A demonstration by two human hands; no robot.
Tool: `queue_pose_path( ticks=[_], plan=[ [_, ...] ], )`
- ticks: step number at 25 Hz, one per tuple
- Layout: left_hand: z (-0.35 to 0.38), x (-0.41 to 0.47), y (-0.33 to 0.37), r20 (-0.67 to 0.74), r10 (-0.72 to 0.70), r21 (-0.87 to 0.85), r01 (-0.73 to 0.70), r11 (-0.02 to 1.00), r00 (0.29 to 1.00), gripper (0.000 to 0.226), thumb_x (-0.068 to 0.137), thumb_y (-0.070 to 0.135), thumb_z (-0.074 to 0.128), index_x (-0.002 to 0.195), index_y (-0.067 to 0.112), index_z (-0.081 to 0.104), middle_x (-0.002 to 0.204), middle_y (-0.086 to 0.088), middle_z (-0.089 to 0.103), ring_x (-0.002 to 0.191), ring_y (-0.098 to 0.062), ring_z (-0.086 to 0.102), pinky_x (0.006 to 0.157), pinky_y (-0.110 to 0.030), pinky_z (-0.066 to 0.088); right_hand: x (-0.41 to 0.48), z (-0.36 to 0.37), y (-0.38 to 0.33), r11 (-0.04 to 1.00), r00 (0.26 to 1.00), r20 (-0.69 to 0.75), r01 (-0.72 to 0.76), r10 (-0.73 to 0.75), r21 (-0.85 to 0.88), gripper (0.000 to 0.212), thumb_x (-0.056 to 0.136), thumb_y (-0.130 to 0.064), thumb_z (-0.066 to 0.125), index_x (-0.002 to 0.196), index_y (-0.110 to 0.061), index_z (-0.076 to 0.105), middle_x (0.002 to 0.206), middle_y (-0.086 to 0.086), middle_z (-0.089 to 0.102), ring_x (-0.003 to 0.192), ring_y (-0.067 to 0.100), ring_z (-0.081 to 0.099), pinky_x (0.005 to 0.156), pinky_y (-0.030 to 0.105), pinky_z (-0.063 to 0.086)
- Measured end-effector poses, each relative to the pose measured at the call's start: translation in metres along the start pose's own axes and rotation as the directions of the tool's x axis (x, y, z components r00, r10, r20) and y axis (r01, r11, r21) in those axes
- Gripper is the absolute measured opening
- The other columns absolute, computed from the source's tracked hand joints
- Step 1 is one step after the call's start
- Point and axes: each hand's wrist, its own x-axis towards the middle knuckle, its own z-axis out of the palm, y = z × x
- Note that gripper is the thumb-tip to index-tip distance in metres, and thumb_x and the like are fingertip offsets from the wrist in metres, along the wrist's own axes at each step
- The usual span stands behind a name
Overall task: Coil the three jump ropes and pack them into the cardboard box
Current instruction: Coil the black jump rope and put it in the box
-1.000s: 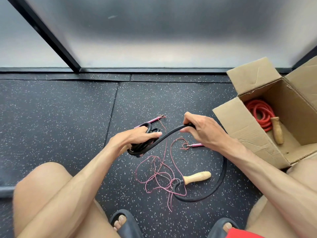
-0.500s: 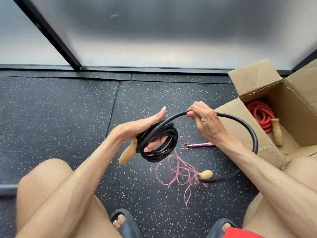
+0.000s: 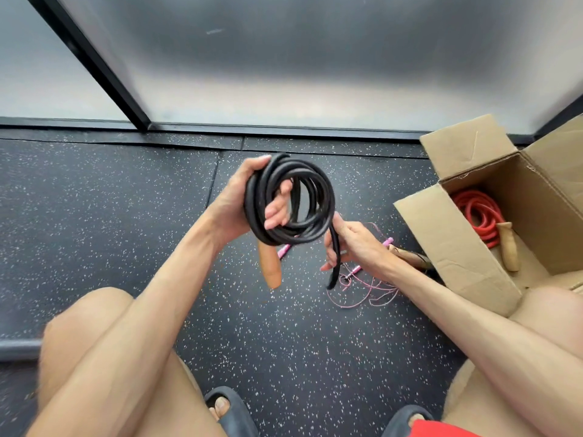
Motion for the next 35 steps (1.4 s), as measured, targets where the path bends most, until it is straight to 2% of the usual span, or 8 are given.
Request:
queue_pose_path(
  ticks=[3, 8, 12, 17, 21, 25, 28, 35],
  plan=[
    [-0.009, 0.002, 0.006, -0.279, 0.187, 0.046, -0.182, 0.982, 0.942, 0.053, 0.102, 0.048, 0.026, 0.082, 0.008, 0.054, 0.048, -0.006, 0.05, 0.041, -0.023, 0.047, 0.059, -0.036, 0.04, -0.001, -0.002, 0.0, 0.997, 0.995, 0.067, -0.075, 0.077, -0.021, 0.052, 0.102, -0.048, 0.04, 0.089, -0.001, 0.056, 0.061, 0.017, 0.057, 0.056, 0.028, 0.06, 0.079, 0.061, 0.058],
    [-0.007, 0.012, -0.008, -0.707, 0.392, 0.243, -0.318, 0.916, 0.589, 0.044, 0.103, 0.045, 0.043, 0.087, 0.006, 0.055, 0.054, -0.01, 0.06, 0.045, -0.024, 0.059, 0.051, -0.028, 0.051, -0.009, 0.007, -0.004, 0.981, 0.97, 0.161, -0.165, 0.181, -0.107, 0.024, 0.105, -0.029, 0.046, 0.099, -0.006, 0.045, 0.073, 0.028, 0.065, 0.072, 0.044, 0.068, 0.081, 0.069, 0.053],
    [-0.016, 0.015, -0.014, -0.772, 0.509, 0.433, -0.27, 0.86, 0.381, 0.043, 0.105, 0.039, 0.044, 0.076, 0.008, 0.053, 0.053, -0.015, 0.059, 0.042, -0.026, 0.06, 0.044, -0.029, 0.048, -0.017, 0.014, -0.008, 0.958, 0.947, 0.195, -0.218, 0.254, -0.186, 0.02, 0.104, -0.026, 0.051, 0.099, -0.011, 0.037, 0.076, 0.028, 0.065, 0.073, 0.043, 0.068, 0.063, 0.046, 0.061],
    [-0.034, 0.012, -0.025, -0.712, 0.668, 0.689, 0.032, 0.724, 0.217, 0.057, 0.102, 0.048, 0.044, 0.068, 0.005, 0.06, 0.052, -0.007, 0.063, 0.046, -0.02, 0.065, 0.045, -0.036, 0.053, -0.019, 0.007, -0.009, 0.929, 0.927, 0.225, -0.23, 0.3, -0.291, 0.025, 0.101, -0.029, 0.057, 0.097, -0.009, 0.042, 0.071, 0.02, 0.064, 0.065, 0.037, 0.067, 0.069, 0.05, 0.06],
    [-0.042, 0.012, -0.038, -0.634, 0.73, 0.769, 0.302, 0.563, 0.254, 0.064, 0.095, 0.068, 0.039, 0.085, 0.007, 0.057, 0.067, -0.009, 0.069, 0.064, -0.03, 0.069, 0.063, -0.042, 0.055, -0.019, 0.01, -0.017, 0.931, 0.962, 0.215, -0.085, 0.169, -0.354, 0.026, 0.097, -0.023, 0.064, 0.095, -0.007, 0.044, 0.064, 0.012, 0.059, 0.051, 0.023, 0.055, 0.053, 0.034, 0.05],
    [-0.025, 0.011, -0.051, -0.471, 0.765, 0.841, 0.487, 0.238, 0.439, 0.05, 0.099, 0.057, 0.047, 0.085, 0.008, 0.05, 0.073, -0.021, 0.067, 0.069, -0.037, 0.066, 0.063, -0.038, 0.041, -0.019, 0.014, -0.018, 0.748, 0.976, 0.2, 0.193, -0.081, -0.636, 0.027, 0.092, -0.025, 0.07, 0.09, -0.012, 0.047, 0.068, 0.007, 0.058, 0.057, 0.01, 0.042, 0.06, 0.031, 0.036],
    [-0.026, 0.011, -0.062, -0.462, 0.647, 0.815, 0.578, 0.042, 0.606, 0.061, 0.095, 0.064, 0.046, 0.091, 0.003, 0.055, 0.08, -0.026, 0.069, 0.077, -0.043, 0.069, 0.063, -0.041, 0.046, -0.024, 0.018, -0.022, 0.681, 0.948, 0.242, 0.316, -0.205, -0.661, 0.019, 0.096, -0.026, 0.063, 0.089, -0.014, 0.05, 0.066, 0.003, 0.056, 0.058, 0.009, 0.036, 0.06, 0.026, 0.033],
    [-0.031, 0.006, -0.075, -0.461, 0.118, 0.877, 0.43, 0.216, 0.88, 0.067, 0.087, 0.077, 0.038, 0.069, 0.016, 0.058, 0.073, -0.009, 0.066, 0.073, -0.032, 0.064, 0.072, -0.038, 0.05, -0.015, 0.002, -0.04, 0.37, 0.807, 0.163, 0.427, -0.568, -0.825, 0.019, 0.101, -0.03, 0.05, 0.095, -0.016, 0.061, 0.084, -0.012, 0.049, 0.071, 0.003, 0.042, 0.064, 0.019, 0.033]
  ],
)
